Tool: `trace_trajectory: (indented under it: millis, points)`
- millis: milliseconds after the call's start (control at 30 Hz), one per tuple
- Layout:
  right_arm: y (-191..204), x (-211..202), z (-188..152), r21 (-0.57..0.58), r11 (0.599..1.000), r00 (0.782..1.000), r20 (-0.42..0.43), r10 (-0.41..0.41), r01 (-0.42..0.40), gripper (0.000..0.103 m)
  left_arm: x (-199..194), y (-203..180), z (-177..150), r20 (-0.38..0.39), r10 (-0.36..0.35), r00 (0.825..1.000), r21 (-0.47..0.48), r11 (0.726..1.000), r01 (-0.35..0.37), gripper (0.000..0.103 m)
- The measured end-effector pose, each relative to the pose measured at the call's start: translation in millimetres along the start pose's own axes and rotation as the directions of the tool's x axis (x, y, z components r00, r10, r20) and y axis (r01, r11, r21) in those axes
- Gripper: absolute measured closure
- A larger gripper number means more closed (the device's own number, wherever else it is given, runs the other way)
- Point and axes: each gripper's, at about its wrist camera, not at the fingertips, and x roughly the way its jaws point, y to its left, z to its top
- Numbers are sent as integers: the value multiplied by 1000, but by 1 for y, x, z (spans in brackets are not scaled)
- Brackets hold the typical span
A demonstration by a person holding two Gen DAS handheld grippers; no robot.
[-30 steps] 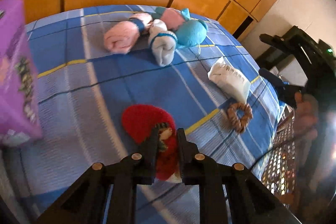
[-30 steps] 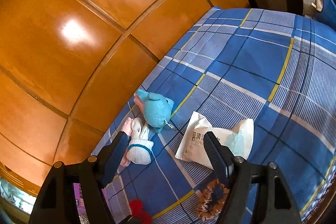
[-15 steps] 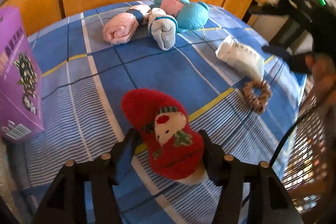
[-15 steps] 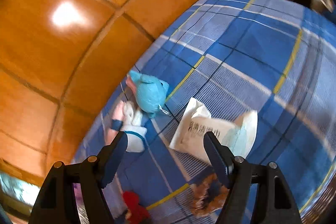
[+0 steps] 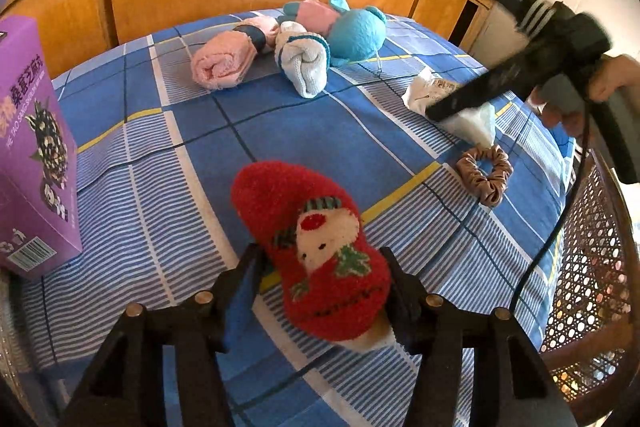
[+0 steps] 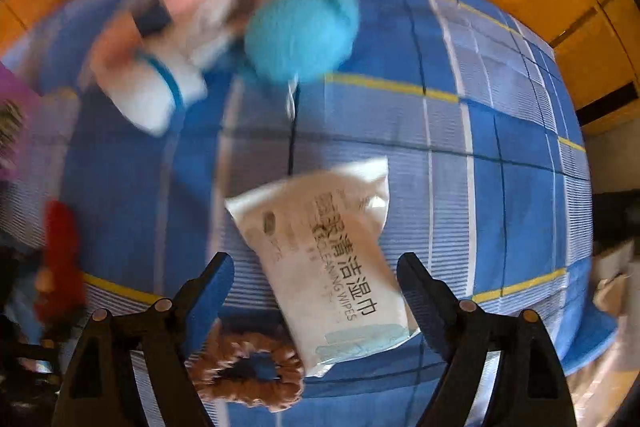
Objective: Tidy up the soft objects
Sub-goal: 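Grasp the white wipes pack with the right tool while the left tool holds the sock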
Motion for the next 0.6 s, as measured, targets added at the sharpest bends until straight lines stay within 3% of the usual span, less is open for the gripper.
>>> trace_trajectory:
  millis: [67,100,233,367,467,533,600]
  points:
    - [3,7,-1,-1,1000,999,-31,-20,20,35,0,0,-1,7,3,1000,2,1000,-3,44]
    - [2,2,-1,14,1000,1000,-7,1,-1,46,0,0,-1,8,4,1000,0,1000,-4,44]
    - [2,-17,4,100,995,995,101,-16,6,49,-1,-3,-3,22,14,1000,11,1000,-14,45]
    - [21,-24,11,165,981,979,192,73,-106,49,-4,-2,-5,41,34,999,8,999,-34,55]
    - [42,-2,14,174,965,974,151,168,-194,49,-10,7,-9,42,18,999,-36,999,-17,65]
    - [54,2,9,133,982,979,168,113,-136,49,-13,12,-12,43,15,999,-52,999,-12,68]
    - [54,2,6,134,981,978,172,115,-139,49,-17,14,-16,49,18,999,-66,998,-15,71]
